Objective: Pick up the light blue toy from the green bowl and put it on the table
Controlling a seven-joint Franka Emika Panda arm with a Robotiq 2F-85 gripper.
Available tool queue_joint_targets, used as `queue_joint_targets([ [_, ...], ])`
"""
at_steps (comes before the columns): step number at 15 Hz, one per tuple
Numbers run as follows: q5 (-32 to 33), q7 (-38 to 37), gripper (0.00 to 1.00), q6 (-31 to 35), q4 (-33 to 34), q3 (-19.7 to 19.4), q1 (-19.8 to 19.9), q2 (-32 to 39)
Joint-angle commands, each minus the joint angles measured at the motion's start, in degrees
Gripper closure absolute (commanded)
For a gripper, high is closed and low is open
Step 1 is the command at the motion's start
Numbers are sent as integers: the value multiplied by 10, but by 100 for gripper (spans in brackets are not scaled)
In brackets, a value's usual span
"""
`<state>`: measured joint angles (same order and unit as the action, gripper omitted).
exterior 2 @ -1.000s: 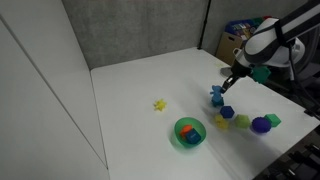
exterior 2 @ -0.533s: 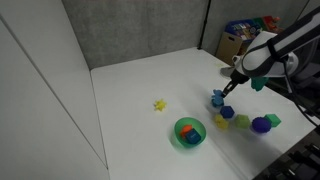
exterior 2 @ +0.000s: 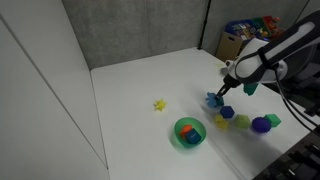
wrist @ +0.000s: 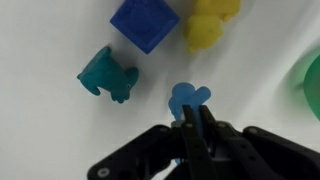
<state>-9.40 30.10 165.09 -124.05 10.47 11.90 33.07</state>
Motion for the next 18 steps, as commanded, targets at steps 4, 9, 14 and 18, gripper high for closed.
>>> queue_joint_targets([
  [4, 46, -19, 95, -7, 60, 12, 9, 52],
  [9, 63, -20, 95, 0, 81, 16, 11, 79],
  [14, 57, -7, 96, 13, 92, 43, 37, 104],
  [18, 64, -12, 96, 30, 93, 50, 45, 117],
])
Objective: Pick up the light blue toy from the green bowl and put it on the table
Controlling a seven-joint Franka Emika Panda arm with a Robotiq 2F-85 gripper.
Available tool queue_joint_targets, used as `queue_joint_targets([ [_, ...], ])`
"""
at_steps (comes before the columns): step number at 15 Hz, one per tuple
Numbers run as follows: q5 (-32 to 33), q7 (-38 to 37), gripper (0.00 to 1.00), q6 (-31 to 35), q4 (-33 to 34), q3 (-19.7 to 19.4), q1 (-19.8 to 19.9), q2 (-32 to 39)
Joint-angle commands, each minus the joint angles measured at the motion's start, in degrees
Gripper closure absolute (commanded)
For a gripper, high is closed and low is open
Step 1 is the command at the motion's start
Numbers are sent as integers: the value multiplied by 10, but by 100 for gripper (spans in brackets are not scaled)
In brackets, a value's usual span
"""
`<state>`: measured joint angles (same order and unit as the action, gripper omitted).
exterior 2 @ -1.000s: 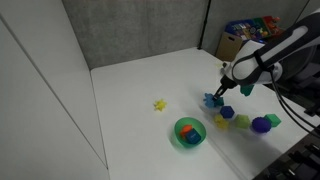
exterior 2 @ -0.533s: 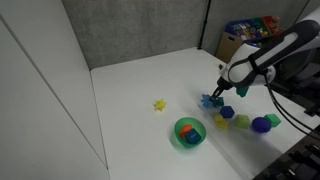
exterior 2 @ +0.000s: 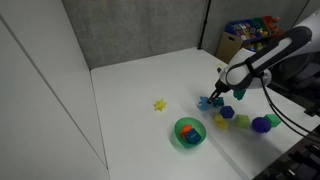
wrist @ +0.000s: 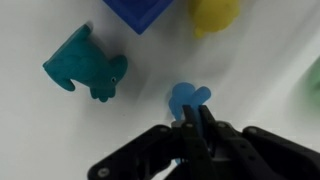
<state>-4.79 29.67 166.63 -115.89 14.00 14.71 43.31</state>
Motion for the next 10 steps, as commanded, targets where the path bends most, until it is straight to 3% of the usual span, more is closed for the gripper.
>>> queue_joint_targets([
  [1, 21, -9, 96, 20, 12, 15, 16, 17],
  [4, 32, -12, 96, 31, 11, 14, 16, 20],
  [5, 36, -14, 83, 34, 11, 14, 15, 21],
  [6, 40, -15, 63, 37, 9, 13, 14, 21],
  [10, 52, -16, 33, 40, 6, 16, 15, 17],
])
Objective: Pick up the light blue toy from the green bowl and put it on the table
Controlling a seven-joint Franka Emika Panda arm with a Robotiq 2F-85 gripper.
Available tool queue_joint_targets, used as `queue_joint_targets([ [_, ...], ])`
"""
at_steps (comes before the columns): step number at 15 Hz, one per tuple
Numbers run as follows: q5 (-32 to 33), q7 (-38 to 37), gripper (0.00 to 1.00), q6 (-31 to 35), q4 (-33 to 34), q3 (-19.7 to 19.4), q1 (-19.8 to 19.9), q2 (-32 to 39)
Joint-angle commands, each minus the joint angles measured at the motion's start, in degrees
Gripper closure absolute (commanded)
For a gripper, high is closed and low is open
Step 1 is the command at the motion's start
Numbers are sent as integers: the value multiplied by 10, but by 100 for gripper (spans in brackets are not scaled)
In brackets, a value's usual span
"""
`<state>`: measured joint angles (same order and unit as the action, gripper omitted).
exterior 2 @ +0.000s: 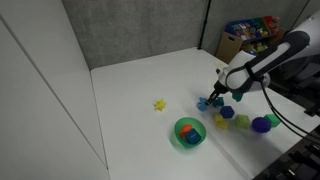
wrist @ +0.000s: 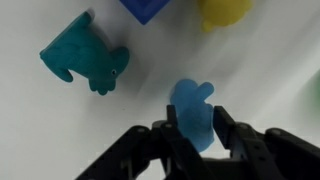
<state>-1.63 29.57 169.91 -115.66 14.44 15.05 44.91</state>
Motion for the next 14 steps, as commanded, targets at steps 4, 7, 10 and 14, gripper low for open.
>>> queue_joint_targets([
  [4, 22, -21, 3, -10, -6, 15, 9, -21],
  [7, 24, -25, 0, -25, -16, 18, 5, -45],
  [10, 18, -35, 0, -45, -30, 16, 0, -77],
  [14, -3, -50, 0, -96, -53, 15, 4, -130],
])
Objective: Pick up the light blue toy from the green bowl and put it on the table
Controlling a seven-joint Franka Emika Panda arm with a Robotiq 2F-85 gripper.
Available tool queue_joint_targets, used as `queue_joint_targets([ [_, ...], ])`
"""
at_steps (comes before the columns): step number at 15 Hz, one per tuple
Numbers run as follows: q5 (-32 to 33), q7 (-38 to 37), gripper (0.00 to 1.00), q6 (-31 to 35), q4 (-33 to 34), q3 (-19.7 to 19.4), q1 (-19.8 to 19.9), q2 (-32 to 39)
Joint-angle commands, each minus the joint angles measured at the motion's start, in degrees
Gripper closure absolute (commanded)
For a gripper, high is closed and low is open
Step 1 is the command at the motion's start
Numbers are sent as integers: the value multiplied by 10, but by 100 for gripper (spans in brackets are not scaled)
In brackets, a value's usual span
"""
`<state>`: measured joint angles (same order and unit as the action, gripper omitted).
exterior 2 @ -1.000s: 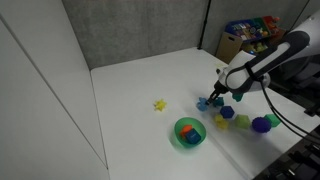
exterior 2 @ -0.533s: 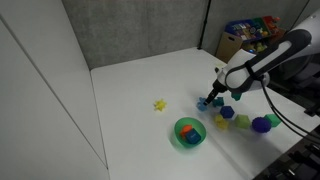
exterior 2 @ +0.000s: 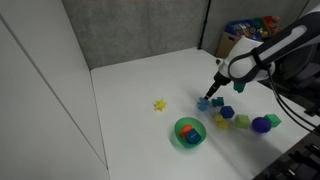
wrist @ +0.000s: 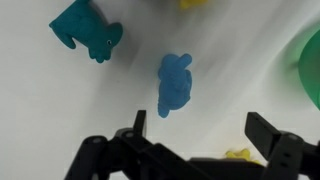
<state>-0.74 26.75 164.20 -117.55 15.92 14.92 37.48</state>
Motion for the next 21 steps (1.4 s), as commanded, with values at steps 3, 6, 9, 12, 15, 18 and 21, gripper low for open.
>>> queue_joint_targets([
  [3, -40, -35, 0, -105, -43, -4, 5, -98],
  [6, -83, -59, 0, -197, -38, -22, -9, -141],
  [9, -105, -107, 0, -276, -37, -53, -37, -185],
  [12, -92, -188, 0, -345, -41, -87, -80, -231],
  [15, -75, -271, 0, -401, -50, -108, -123, -277],
  [18, -49, -337, 0, -444, -61, -116, -155, -323],
  [21, 8, -395, 0, -477, -83, -113, -178, -375],
])
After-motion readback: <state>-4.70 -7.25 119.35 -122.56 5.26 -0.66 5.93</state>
